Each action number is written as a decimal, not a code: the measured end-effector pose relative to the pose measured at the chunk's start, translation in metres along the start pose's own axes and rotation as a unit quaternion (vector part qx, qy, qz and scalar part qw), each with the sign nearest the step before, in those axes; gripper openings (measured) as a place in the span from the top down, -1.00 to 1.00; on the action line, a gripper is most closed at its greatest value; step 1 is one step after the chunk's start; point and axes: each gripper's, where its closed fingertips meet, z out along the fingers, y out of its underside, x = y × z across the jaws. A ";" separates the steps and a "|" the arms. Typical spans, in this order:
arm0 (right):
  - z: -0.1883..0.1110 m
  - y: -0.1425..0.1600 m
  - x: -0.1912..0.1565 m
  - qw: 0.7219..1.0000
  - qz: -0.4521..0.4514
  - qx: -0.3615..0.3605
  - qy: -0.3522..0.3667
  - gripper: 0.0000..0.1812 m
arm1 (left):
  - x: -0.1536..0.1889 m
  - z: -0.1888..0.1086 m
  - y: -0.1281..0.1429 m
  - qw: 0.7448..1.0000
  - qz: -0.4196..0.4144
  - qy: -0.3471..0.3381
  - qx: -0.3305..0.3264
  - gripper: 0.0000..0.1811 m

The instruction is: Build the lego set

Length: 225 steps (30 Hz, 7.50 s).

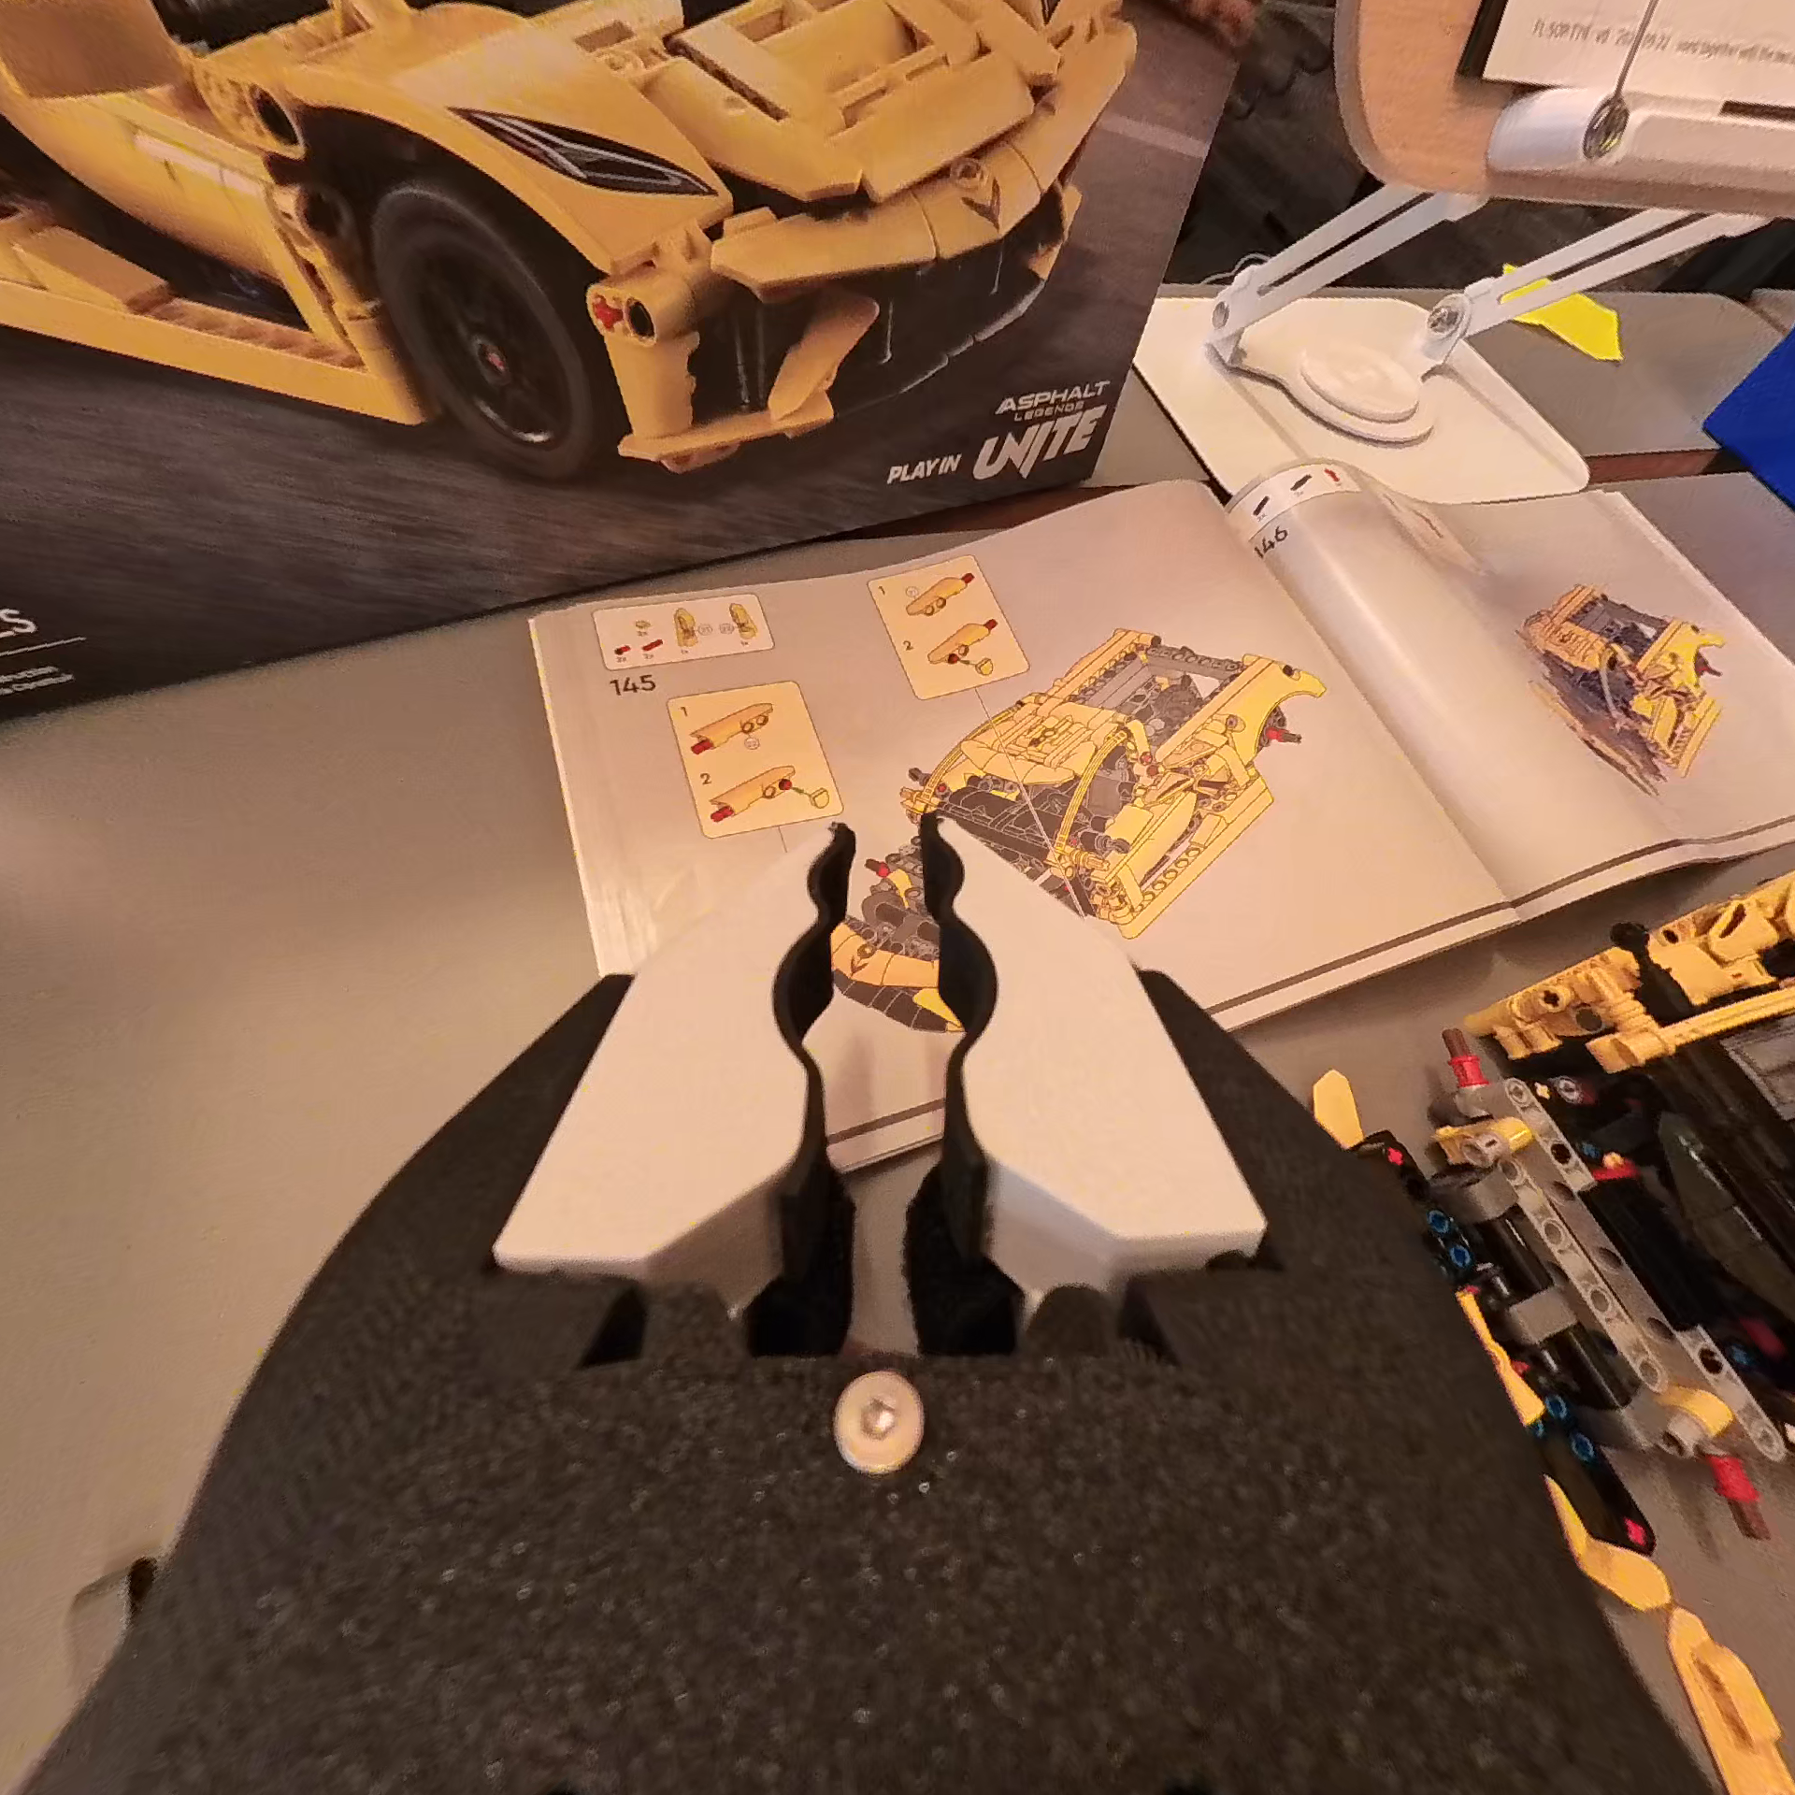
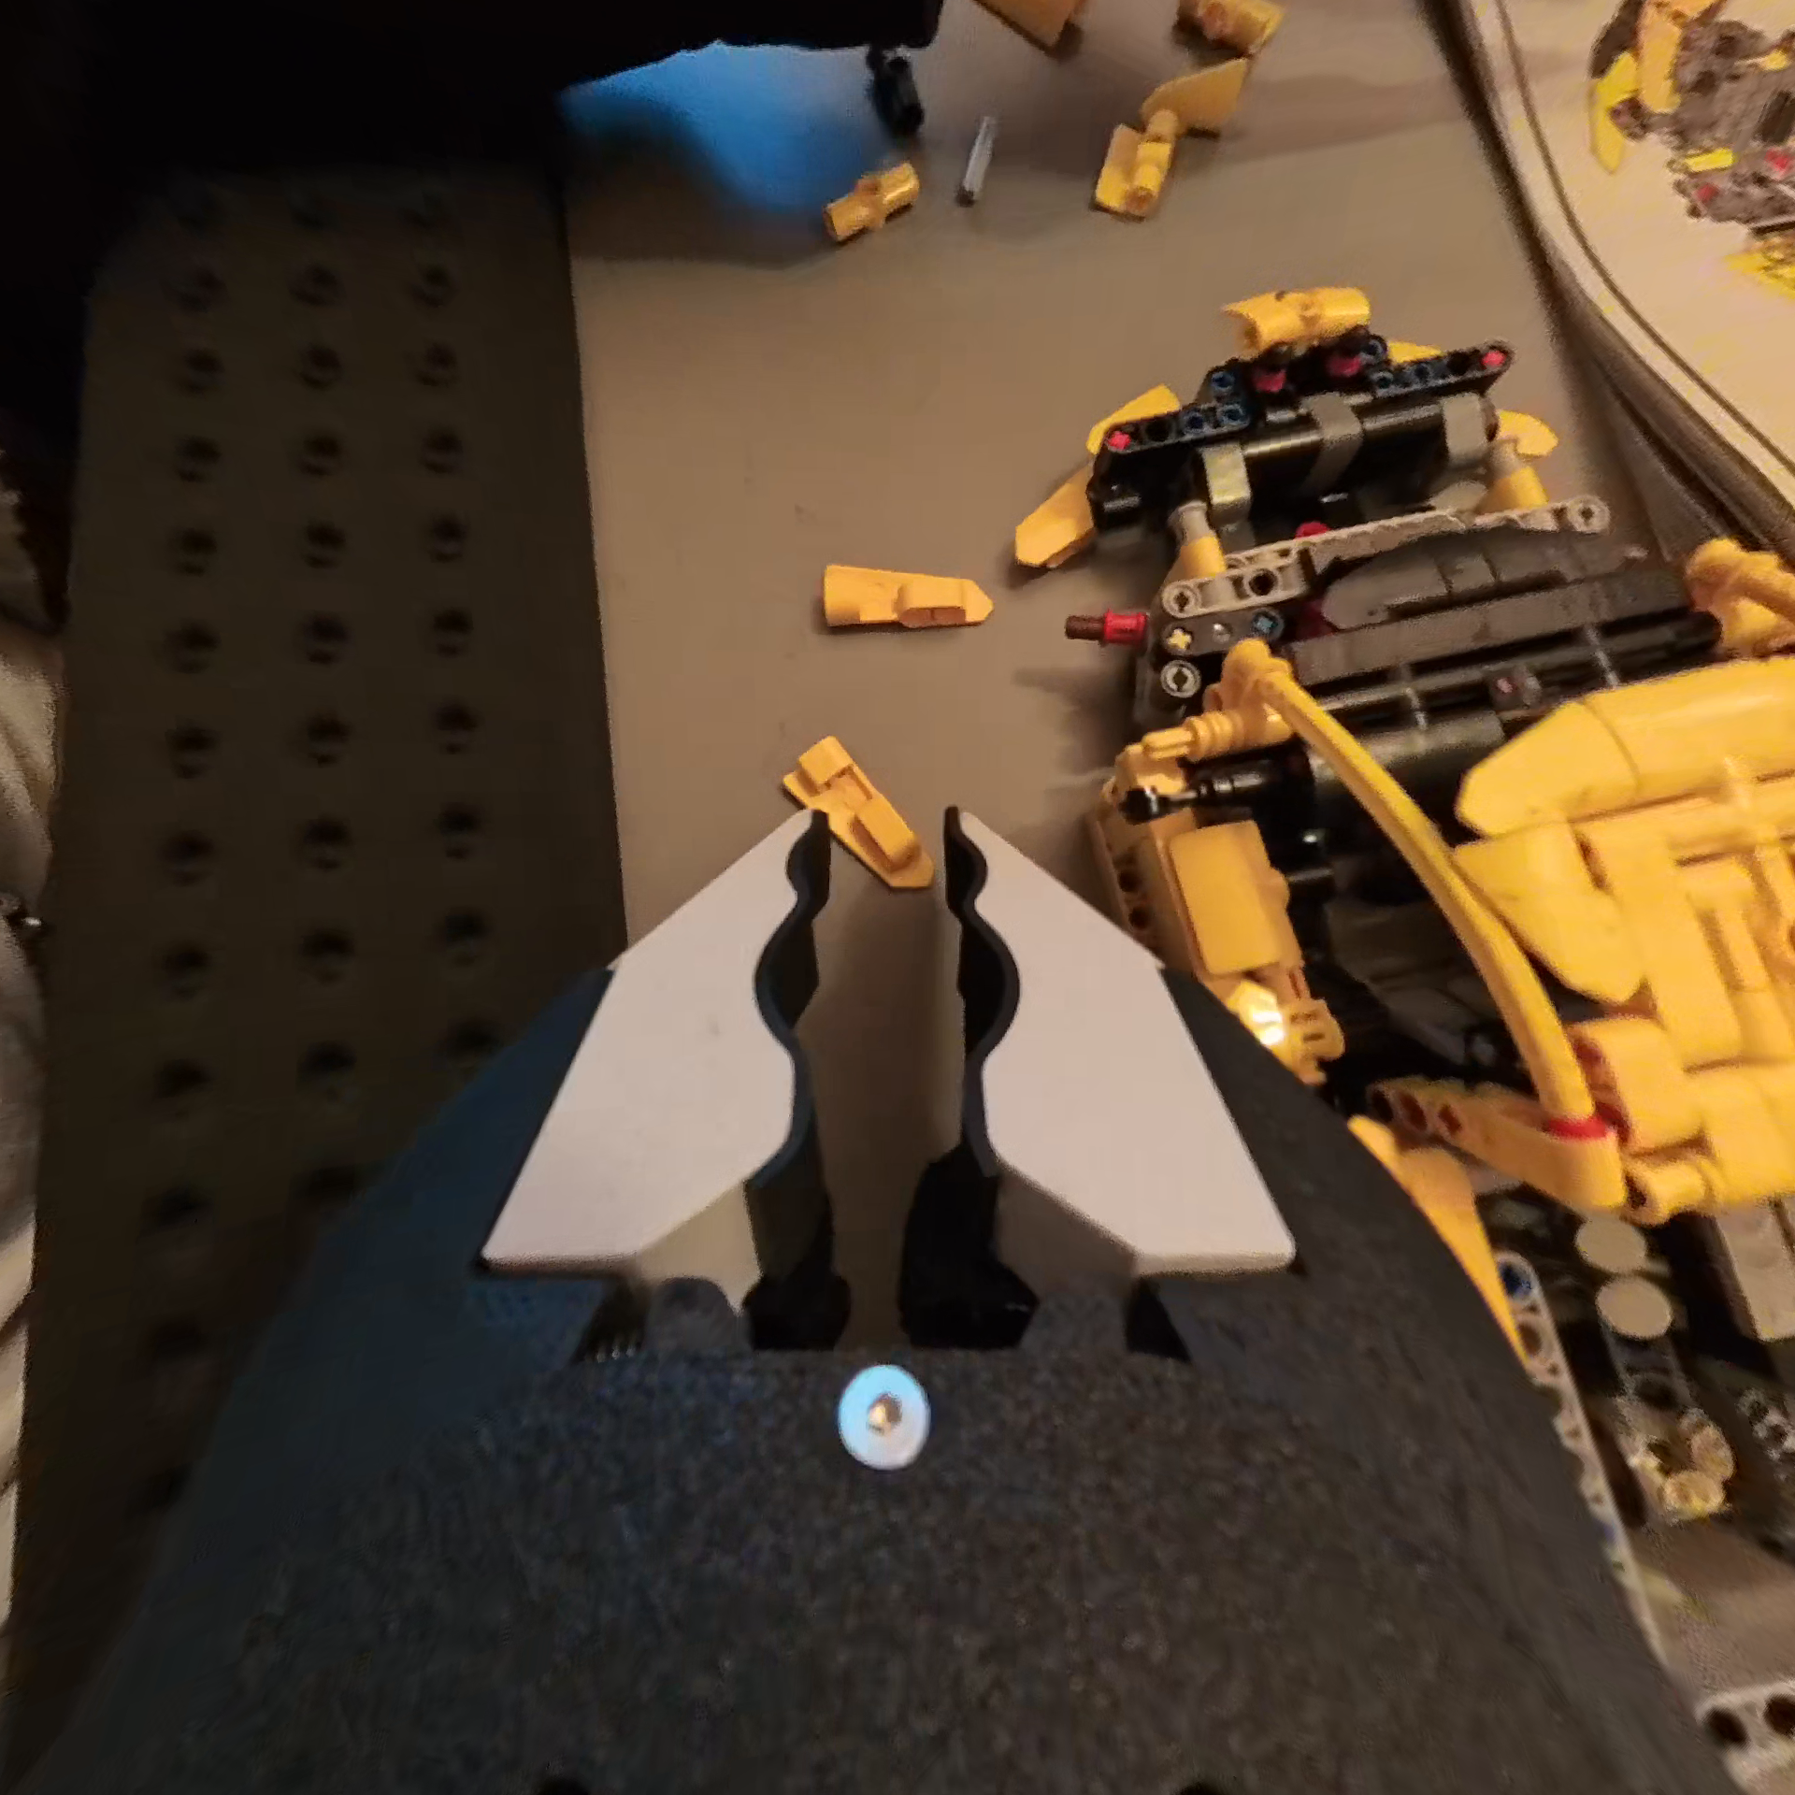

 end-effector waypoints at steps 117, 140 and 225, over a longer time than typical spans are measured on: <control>-0.132 -0.081 0.061 0.810 0.283 0.489 -0.158 0.94 | 0.288 -0.112 0.014 0.798 0.059 0.597 0.060 0.98; -0.209 0.069 0.051 0.872 0.243 0.383 0.185 0.94 | 0.367 -0.046 0.164 0.814 0.382 0.393 -0.191 0.73; -0.119 -0.007 0.002 0.907 0.266 0.305 -0.116 0.93 | 0.322 -0.112 0.109 0.805 0.377 0.458 0.027 0.98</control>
